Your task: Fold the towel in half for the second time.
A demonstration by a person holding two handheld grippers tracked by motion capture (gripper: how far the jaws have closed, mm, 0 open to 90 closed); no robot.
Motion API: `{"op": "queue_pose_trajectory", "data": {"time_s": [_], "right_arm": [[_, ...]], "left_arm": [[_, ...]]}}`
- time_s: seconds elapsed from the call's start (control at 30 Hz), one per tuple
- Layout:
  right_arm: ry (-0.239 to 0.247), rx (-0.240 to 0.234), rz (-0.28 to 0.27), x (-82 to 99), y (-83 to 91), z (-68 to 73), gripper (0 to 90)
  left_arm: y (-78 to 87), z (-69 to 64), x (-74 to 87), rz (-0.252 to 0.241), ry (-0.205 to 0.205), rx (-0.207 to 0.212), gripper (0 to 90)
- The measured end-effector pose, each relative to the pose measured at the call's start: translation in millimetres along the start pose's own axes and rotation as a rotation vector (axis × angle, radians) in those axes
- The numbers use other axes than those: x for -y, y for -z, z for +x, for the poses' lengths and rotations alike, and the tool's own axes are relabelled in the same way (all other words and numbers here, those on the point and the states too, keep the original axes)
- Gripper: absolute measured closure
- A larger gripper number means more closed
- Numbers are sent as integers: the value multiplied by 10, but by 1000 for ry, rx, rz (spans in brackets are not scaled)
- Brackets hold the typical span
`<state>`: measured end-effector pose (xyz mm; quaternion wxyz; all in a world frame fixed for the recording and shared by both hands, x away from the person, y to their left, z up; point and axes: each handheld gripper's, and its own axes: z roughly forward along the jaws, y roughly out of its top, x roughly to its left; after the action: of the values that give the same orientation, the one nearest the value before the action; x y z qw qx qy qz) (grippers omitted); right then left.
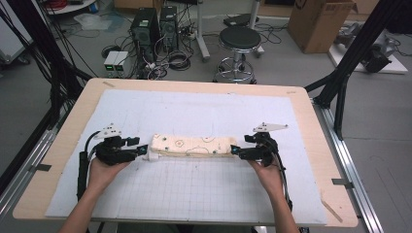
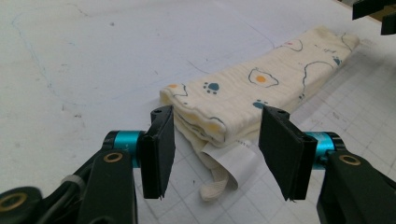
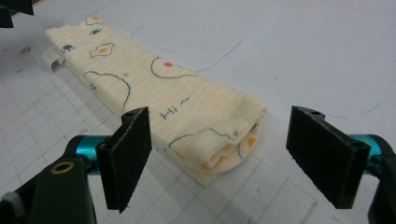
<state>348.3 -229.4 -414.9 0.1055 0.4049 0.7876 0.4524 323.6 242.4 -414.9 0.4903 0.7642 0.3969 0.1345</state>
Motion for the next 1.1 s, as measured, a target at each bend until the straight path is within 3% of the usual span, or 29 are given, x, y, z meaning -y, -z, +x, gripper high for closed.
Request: {"op": "queue_pose_trajectory", "data": {"time_s": [0.5, 0.8, 1.1], "right_arm": [[-1, 8, 3, 115, 85, 48, 158], [41, 21, -4, 193, 173, 136, 126], [43, 16, -22, 301, 290, 182, 123]], "left_arm": [[99, -43, 94, -3, -34, 2, 390], [154, -104, 148, -1, -48, 2, 345], [210, -178, 232, 14, -75, -2, 309]]}}
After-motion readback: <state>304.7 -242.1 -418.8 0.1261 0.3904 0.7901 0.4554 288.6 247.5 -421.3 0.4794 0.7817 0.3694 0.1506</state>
